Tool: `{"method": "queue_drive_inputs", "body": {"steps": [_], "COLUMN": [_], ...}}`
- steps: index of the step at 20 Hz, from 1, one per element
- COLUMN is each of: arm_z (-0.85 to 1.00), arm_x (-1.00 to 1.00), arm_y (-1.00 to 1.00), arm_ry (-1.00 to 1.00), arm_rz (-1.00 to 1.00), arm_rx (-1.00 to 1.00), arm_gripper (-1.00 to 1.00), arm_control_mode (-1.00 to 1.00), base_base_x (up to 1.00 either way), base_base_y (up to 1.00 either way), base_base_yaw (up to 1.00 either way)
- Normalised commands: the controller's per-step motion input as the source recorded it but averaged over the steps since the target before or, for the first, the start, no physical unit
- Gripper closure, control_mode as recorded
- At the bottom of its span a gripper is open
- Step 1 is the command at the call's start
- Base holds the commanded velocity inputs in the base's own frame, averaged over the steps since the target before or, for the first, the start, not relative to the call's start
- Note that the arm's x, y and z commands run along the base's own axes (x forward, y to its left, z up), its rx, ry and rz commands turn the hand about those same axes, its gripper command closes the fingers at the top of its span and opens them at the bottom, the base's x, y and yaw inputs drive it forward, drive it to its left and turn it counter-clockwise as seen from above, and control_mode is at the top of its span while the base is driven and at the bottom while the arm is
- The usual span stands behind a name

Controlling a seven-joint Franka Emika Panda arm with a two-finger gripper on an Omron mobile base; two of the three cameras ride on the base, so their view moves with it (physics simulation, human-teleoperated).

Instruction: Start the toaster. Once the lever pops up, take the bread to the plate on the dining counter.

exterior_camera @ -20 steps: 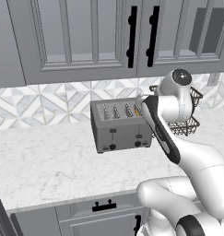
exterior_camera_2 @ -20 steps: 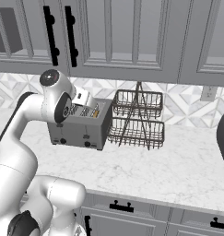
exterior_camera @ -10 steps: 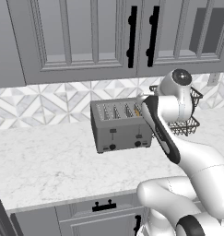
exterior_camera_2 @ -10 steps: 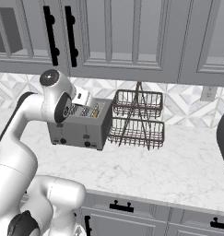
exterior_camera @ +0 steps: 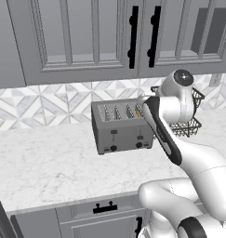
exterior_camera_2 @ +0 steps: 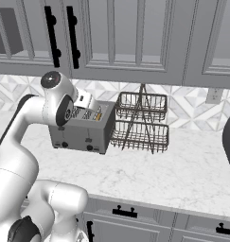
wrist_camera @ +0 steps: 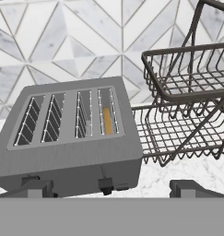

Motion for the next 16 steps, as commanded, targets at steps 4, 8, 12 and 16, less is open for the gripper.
{"method": "queue_drive_inputs", "body": {"steps": [4, 8, 12, 16], "arm_z": [0.00, 0.00, 0.00, 0.00], "arm_x": [0.00, 0.00, 0.00, 0.00], "arm_y": [0.00, 0.00, 0.00, 0.00], "arm_ry": [0.00, 0.00, 0.00, 0.00], "arm_rz": [0.00, 0.00, 0.00, 0.00], "arm_rx": [0.00, 0.00, 0.00, 0.00], "arm_gripper": [-1.00, -1.00, -1.00, -1.00], "arm_control_mode": [-1.00, -1.00, -1.00, -1.00], "base_base_x": [0.00, 0.00, 0.00, 0.00], "base_base_y": [0.00, 0.00, 0.00, 0.00], "base_base_yaw": [0.00, 0.00, 0.00, 0.00]}}
